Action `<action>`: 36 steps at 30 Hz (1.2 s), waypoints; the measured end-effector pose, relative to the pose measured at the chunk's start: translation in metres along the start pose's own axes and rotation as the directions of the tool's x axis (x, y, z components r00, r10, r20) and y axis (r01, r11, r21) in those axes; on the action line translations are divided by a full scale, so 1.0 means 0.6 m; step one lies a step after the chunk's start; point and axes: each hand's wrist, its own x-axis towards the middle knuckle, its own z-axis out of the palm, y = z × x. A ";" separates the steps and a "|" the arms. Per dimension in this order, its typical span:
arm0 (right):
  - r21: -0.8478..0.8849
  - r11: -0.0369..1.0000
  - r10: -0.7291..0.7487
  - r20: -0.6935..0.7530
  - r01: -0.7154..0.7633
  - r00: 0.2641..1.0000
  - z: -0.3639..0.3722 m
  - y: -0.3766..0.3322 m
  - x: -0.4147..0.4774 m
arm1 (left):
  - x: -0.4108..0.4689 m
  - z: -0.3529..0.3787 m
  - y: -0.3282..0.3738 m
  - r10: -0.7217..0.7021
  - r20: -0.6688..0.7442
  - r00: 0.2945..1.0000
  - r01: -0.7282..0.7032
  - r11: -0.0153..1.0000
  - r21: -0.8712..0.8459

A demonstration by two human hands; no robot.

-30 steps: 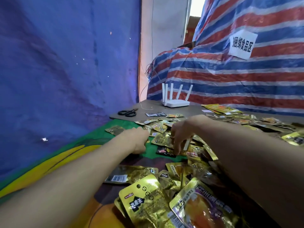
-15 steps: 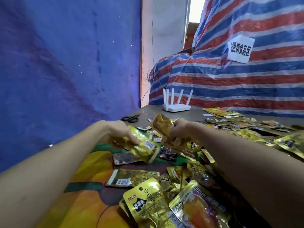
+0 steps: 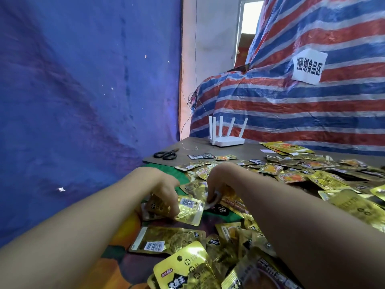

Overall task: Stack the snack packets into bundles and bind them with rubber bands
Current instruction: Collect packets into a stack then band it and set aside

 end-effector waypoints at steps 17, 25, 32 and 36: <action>0.170 0.963 0.176 0.193 -0.209 0.965 -0.001 0.003 -0.033 | -0.048 0.015 -0.022 0.090 -0.265 0.960 -0.226 0.806 -0.547; 0.080 0.984 0.150 0.098 -0.158 0.984 0.003 -0.016 -0.061 | -0.099 0.053 -0.013 -0.068 -0.569 0.819 -0.506 0.379 -0.774; 0.266 0.962 0.008 -0.237 0.057 0.972 0.005 -0.021 -0.120 | -0.117 0.111 -0.060 -0.035 -0.534 0.845 -0.343 0.729 -0.592; 0.581 0.809 0.092 -0.285 0.096 0.954 0.005 0.015 -0.172 | -0.128 0.116 -0.071 -0.127 -0.523 0.843 -0.306 0.686 -0.660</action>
